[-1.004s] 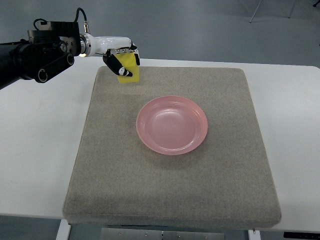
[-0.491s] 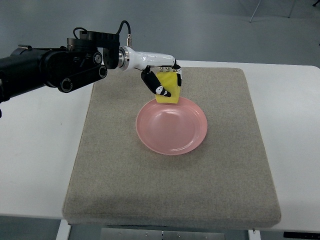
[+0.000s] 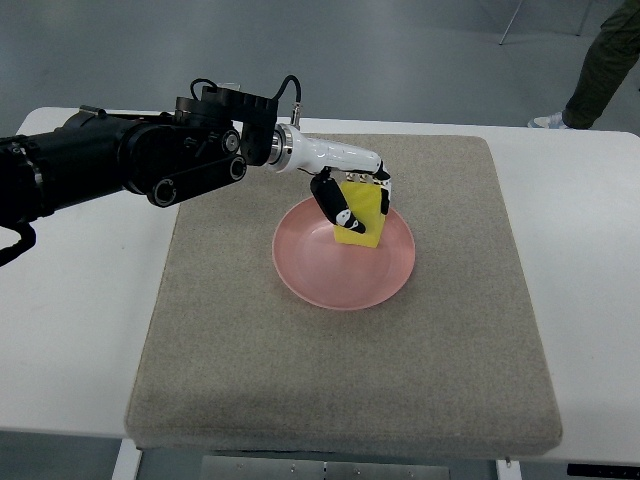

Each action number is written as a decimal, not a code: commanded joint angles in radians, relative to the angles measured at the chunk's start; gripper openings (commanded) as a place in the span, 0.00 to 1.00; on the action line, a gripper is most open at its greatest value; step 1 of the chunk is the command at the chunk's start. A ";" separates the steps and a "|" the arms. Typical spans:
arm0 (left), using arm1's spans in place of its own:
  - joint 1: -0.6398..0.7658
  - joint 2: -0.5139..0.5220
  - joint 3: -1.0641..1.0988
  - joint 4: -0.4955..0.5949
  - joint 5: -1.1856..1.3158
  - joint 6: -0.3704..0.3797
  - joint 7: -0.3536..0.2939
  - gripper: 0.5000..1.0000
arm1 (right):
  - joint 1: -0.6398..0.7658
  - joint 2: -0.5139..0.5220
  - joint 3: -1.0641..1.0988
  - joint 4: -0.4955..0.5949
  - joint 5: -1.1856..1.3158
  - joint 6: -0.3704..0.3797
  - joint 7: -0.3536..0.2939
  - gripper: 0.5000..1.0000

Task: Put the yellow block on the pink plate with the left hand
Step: 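Lift the cube with the left hand and carry it over the pink plate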

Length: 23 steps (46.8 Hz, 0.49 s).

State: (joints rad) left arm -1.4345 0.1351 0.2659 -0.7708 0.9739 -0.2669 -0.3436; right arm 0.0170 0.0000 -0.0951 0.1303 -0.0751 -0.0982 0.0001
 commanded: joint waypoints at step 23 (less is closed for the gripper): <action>0.006 -0.002 0.019 -0.001 0.022 0.003 0.000 0.23 | 0.000 0.000 0.000 0.000 0.001 0.000 0.000 0.85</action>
State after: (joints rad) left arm -1.4280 0.1350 0.2868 -0.7709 0.9958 -0.2779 -0.3428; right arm 0.0169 0.0000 -0.0951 0.1304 -0.0751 -0.0982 0.0000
